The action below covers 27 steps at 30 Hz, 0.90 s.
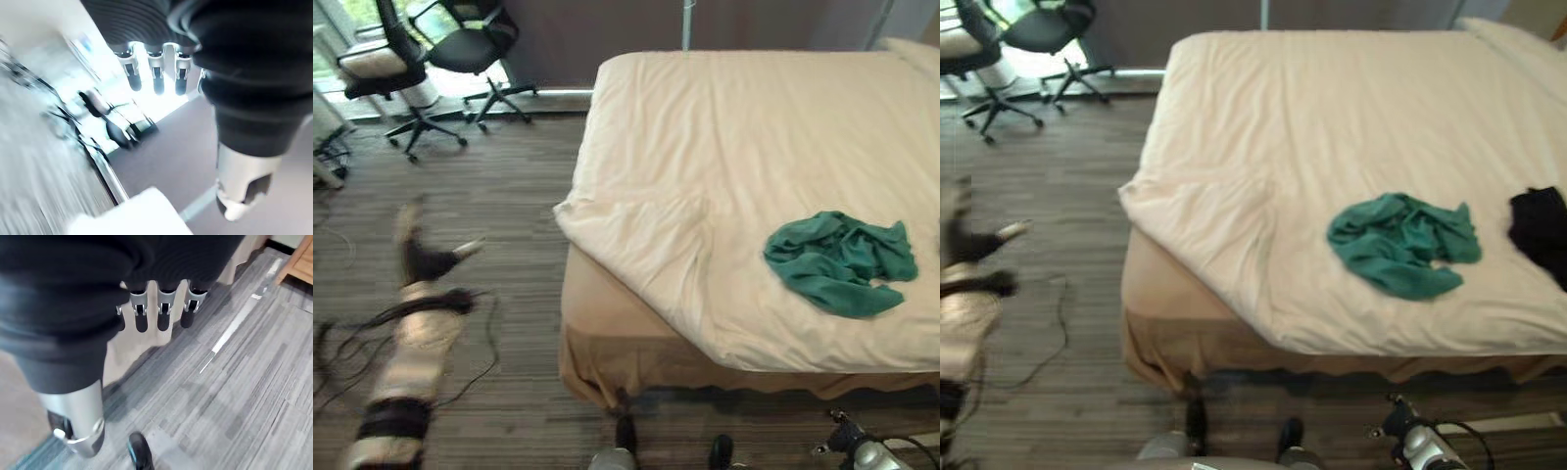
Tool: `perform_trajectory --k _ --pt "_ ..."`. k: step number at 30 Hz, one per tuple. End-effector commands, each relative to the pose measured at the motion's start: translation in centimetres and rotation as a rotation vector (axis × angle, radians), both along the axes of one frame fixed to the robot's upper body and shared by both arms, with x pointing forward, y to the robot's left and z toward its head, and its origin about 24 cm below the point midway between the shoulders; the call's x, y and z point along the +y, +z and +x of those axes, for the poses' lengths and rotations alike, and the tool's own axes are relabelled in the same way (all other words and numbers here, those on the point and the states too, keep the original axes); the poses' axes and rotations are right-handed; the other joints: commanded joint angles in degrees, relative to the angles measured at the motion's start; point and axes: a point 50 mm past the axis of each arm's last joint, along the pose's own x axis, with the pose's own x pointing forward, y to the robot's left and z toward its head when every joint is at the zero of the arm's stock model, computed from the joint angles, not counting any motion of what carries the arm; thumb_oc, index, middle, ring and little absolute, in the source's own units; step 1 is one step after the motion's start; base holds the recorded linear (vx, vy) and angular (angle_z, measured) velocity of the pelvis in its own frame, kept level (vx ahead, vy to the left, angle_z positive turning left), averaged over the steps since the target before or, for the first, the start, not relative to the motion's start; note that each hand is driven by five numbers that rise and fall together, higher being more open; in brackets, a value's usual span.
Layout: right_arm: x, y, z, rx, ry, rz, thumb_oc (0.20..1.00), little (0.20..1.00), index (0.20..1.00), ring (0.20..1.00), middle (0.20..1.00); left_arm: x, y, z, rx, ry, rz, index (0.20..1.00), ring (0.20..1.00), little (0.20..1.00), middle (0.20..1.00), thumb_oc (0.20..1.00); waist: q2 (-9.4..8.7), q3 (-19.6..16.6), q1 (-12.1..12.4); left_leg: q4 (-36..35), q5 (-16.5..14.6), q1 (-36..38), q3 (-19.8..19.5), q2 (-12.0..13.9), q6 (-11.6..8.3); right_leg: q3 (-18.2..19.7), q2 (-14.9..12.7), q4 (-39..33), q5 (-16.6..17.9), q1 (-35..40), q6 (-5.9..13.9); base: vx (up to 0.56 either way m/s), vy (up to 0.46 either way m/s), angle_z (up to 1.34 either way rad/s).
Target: Tidy up the quilt and then pick up the clothes from the bed and put them into the laundry hamper.
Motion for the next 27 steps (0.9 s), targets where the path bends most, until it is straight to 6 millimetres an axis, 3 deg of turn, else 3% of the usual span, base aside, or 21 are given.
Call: perform_trajectory --k 1,3,4,6,7,8,9,10,11,12,14,15,16,17,18,20,21,22,25,26,27 --pt "0.1 1.8 4.0 -0.075 0.065 -0.081 1.0 1.0 1.0 1.0 1.0 -2.5 4.4 4.1 -0.117 -0.026 0.181 1.0 1.0 1.0 1.0 1.0 0.61 4.9 -4.8 -0.1 -5.0 2.8 0.4 1.9 -2.05 1.4 -4.1 1.4 -3.1 -1.9 5.44 -0.23 0.131 -0.31" --pt "0.5 2.2 5.1 -0.108 0.065 -0.094 1.0 1.0 1.0 1.0 1.0 -3.7 6.3 5.8 -0.137 -0.017 0.261 1.0 1.0 1.0 1.0 1.0 1.43 6.1 -6.2 -0.1 -4.4 0.3 1.4 1.5 -1.68 3.0 -4.4 2.9 -2.3 -5.9 5.56 -0.18 0.101 -0.47" --pt "0.8 2.4 5.6 -0.126 0.061 -0.097 1.0 1.0 1.0 1.0 1.0 -3.7 7.5 6.9 -0.133 0.033 0.392 1.0 1.0 1.0 1.0 1.0 1.98 7.2 -7.7 -0.1 -3.9 -1.5 2.1 1.4 -1.49 3.9 -4.7 3.7 -1.6 -8.7 5.77 -0.19 0.092 -0.76" --pt "1.1 2.5 5.9 -0.146 0.049 -0.095 1.0 1.0 1.0 1.0 1.0 -3.8 8.5 7.5 -0.148 0.067 0.489 1.0 1.0 1.0 1.0 1.0 1.94 7.8 -8.0 0.1 -3.6 -2.8 2.6 1.4 -1.39 4.2 -5.0 4.1 -1.2 -10.4 5.92 -0.12 0.039 -0.47" --pt "1.3 2.7 6.4 -0.177 0.034 -0.09 1.0 1.0 1.0 1.0 1.0 -3.6 9.9 8.4 -0.16 0.135 0.648 1.0 1.0 1.0 1.0 1.0 2.09 9.3 -9.0 0.4 -3.2 -4.4 3.1 1.3 -1.37 5.0 -5.4 4.5 -0.8 -12.5 6.12 -0.06 0.012 -0.31" --pt "1.4 2.7 6.4 -0.178 0.033 -0.089 1.0 1.0 1.0 1.0 1.0 -3.7 10.0 8.4 -0.161 0.134 0.649 1.0 1.0 1.0 1.0 1.0 2.03 9.3 -8.9 0.4 -3.2 -4.5 3.2 1.3 -1.36 5.1 -5.4 4.5 -0.8 -12.5 6.12 -0.12 0.027 -0.29" --pt "1.5 2.5 6.1 -0.187 0.013 -0.083 1.0 1.0 1.0 1.0 1.0 -2.4 10.8 9.0 -0.128 0.233 0.822 1.0 1.0 1.0 1.0 1.0 2.33 10.6 -9.9 0.6 -2.8 -6.0 3.5 1.4 -1.36 5.3 -5.8 4.7 -0.3 -14.2 6.31 -0.06 0.016 -0.21" --pt "1.5 2.5 6.1 -0.187 0.012 -0.082 1.0 1.0 1.0 1.0 1.0 -2.5 10.8 9.0 -0.129 0.232 0.823 1.0 1.0 1.0 1.0 1.0 2.28 10.6 -9.8 0.6 -2.8 -6.0 3.5 1.4 -1.36 5.4 -5.8 4.8 -0.3 -14.3 6.31 -0.08 0.056 -0.24" --pt "1.6 2.2 5.7 -0.185 0.004 -0.079 1.0 1.0 1.0 1.0 1.0 -0.7 9.4 9.5 0.018 0.311 0.997 1.0 1.0 1.0 1.0 1.0 2.46 11.6 -10.8 0.8 -2.6 -6.7 3.9 1.3 -1.29 5.9 -6.0 4.8 0.1 -15.2 6.51 -0.03 0.041 -0.28" --pt "1.6 2.2 5.7 -0.186 0.003 -0.078 1.0 1.0 1.0 1.0 1.0 -0.8 9.4 9.5 0.017 0.31 0.998 1.0 1.0 1.0 1.0 1.0 2.43 11.6 -10.7 0.8 -2.6 -6.7 3.9 1.3 -1.28 5.9 -6.0 4.8 0.0 -15.3 6.52 -0.03 0.056 -0.25" --pt "1.4 1.7 4.7 -0.155 -0.004 -0.077 1.0 1.0 1.0 1.0 1.0 0.8 7.3 9.5 0.17 0.34 1.073 1.0 1.0 1.0 1.0 1.0 2.3 11.6 -11.2 0.8 -2.7 -6.7 4.3 1.4 -1.31 6.0 -6.0 4.5 0.2 -15.2 6.67 0.01 0.017 -0.21" --pt "0.7 1.5 4.1 -0.134 -0.023 -0.081 1.0 1.0 1.0 1.0 1.0 1.9 6.2 9.2 0.258 0.367 1.092 0.586 0.586 0.586 0.586 0.586 1.95 11.1 -11.3 0.7 -3.0 -5.9 4.4 1.4 -1.35 5.9 -5.9 3.9 0.3 -14.3 6.71 0.04 -0.003 -0.2" --pt "0.3 1.6 3.8 -0.126 -0.034 -0.085 1.0 1.0 1.0 1.0 1.0 2.8 5.2 8.8 0.306 0.377 1.102 0.46 0.46 0.46 0.46 0.46 1.77 10.9 -11.2 0.6 -3.1 -5.3 4.5 1.4 -1.39 5.9 -5.8 3.6 0.3 -13.6 6.71 0.03 -0.008 -0.09" --pt "0.3 1.6 3.8 -0.125 -0.034 -0.085 1.0 1.0 1.0 1.0 1.0 2.8 5.2 8.8 0.307 0.377 1.101 0.2 0.2 0.2 0.2 0.2 1.79 10.9 -11.2 0.6 -3.1 -5.3 4.5 1.4 -1.39 5.9 -5.8 3.6 0.3 -13.6 6.72 0.05 0.008 -0.07" --pt "-0.8 1.6 3.2 -0.109 -0.073 -0.094 1.0 1.0 1.0 1.0 1.0 4.6 3.2 7.8 0.407 0.398 1.103 0.2 0.2 0.2 0.2 0.2 1.46 9.9 -11.0 0.4 -3.5 -3.9 4.5 1.3 -1.43 5.8 -5.7 3.1 0.2 -12.3 6.65 0.07 0.014 -0.1" --pt "-1.5 1.7 2.9 -0.103 -0.097 -0.098 1.0 1.0 1.0 1.0 1.0 5.3 2.6 7.3 0.437 0.404 1.098 0.2 0.2 0.2 0.2 0.2 1.42 9.3 -10.9 0.4 -3.8 -3.1 4.4 1.2 -1.42 5.6 -5.6 2.9 0.1 -11.5 6.59 0.08 0.02 -0.12" --pt "-2.8 1.8 1.9 -0.091 -0.171 -0.097 1.0 1.0 1.0 1.0 1.0 7.0 0.7 5.9 0.5 0.414 1.038 0.2 0.2 0.2 0.2 0.2 1.4 7.7 -10.4 0.0 -4.3 -1.1 4.4 1.1 -1.42 5.3 -5.5 2.4 0.0 -9.4 6.49 0.07 0.021 -0.05" --pt "-2.8 1.8 1.9 -0.09 -0.17 -0.098 1.0 1.0 1.0 1.0 1.0 7.0 0.7 5.9 0.501 0.414 1.037 0.2 0.2 0.2 0.2 0.2 1.44 7.7 -10.5 0.0 -4.3 -1.0 4.4 1.1 -1.43 5.3 -5.4 2.4 0.0 -9.4 6.5 0.11 0.026 0.03" --pt "-5.1 2.5 1.0 -0.104 -0.285 -0.115 1.0 1.0 1.0 1.0 1.0 9.1 -3.9 2.7 0.606 0.398 0.733 0.2 0.2 0.2 0.2 0.2 1.1 5.5 -9.4 -0.1 -5.0 1.4 3.8 0.9 -1.39 4.6 -5.2 1.5 -0.3 -6.2 6.33 0.08 0.009 0.12" --pt "-5.1 2.5 1.0 -0.104 -0.283 -0.116 1.0 1.0 1.0 1.0 1.0 9.1 -3.9 2.6 0.608 0.399 0.731 0.2 0.2 0.2 0.2 0.2 1.17 5.5 -9.6 -0.1 -5.0 1.4 3.8 0.9 -1.4 4.6 -5.2 1.4 -0.3 -6.1 6.33 0.11 0.009 0.03" --pt "-7.0 3.2 -0.2 -0.128 -0.384 -0.122 1.0 1.0 1.0 1.0 1.0 9.6 -6.6 0.0 0.62 0.367 0.5 0.2 0.2 0.2 0.2 0.2 0.96 3.9 -8.8 -0.1 -5.4 2.8 3.2 0.8 -1.37 4.1 -5.1 0.7 -0.5 -4.0 6.26 0.12 0.025 0.1"
